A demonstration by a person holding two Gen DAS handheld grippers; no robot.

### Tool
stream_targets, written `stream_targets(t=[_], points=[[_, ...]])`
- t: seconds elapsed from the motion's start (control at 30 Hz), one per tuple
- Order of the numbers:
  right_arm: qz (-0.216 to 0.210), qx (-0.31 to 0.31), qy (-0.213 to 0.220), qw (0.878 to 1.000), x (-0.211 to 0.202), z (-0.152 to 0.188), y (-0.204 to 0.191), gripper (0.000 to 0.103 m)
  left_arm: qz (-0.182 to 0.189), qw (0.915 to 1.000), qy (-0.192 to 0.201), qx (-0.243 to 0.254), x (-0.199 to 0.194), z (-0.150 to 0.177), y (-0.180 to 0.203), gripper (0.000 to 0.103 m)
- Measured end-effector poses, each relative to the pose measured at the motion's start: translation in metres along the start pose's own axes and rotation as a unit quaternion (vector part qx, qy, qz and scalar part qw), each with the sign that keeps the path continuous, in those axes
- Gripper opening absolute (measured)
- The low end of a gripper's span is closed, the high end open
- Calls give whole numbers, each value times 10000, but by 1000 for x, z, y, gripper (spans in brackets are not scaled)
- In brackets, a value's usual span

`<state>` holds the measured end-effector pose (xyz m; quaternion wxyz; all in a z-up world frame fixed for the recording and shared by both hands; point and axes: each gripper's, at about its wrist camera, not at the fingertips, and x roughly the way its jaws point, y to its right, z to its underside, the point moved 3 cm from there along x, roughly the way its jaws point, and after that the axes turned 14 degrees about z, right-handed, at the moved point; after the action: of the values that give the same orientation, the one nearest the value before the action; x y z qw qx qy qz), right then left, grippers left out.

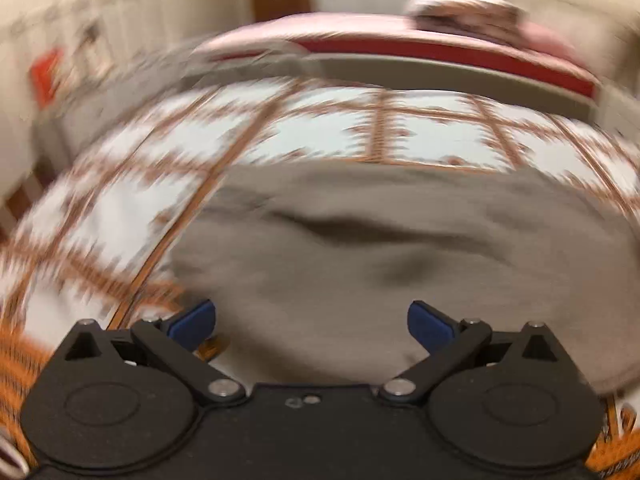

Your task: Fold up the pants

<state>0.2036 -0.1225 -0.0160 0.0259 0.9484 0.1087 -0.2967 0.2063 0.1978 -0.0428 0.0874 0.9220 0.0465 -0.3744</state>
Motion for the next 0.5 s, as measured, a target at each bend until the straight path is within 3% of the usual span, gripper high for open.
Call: stream_targets(t=[0.03, 0.07, 0.1, 0.13, 0.33, 0.5], points=[[-308, -278, -1, 9991, 4, 15, -29, 12, 169, 9995, 169, -192, -5, -3, -8, 97], [-552, -884, -224, 9943, 12, 36, -60, 21, 297, 9989, 285, -236, -9, -5, -10, 97], [-485, -1324, -473, 9889, 17, 51, -81, 22, 331, 9987, 341, -209, -13, -5, -10, 97], [-326, -1532, -263, 9873, 12, 59, -91, 22, 335, 9987, 344, -174, -14, -4, -9, 97], [-119, -2144, 81, 9766, 6, 53, -100, 22, 558, 9975, 390, -170, -12, -1, -6, 97], [-226, -2304, 122, 9728, 20, 50, -105, 23, 520, 9977, 336, -258, -10, -2, -15, 97]])
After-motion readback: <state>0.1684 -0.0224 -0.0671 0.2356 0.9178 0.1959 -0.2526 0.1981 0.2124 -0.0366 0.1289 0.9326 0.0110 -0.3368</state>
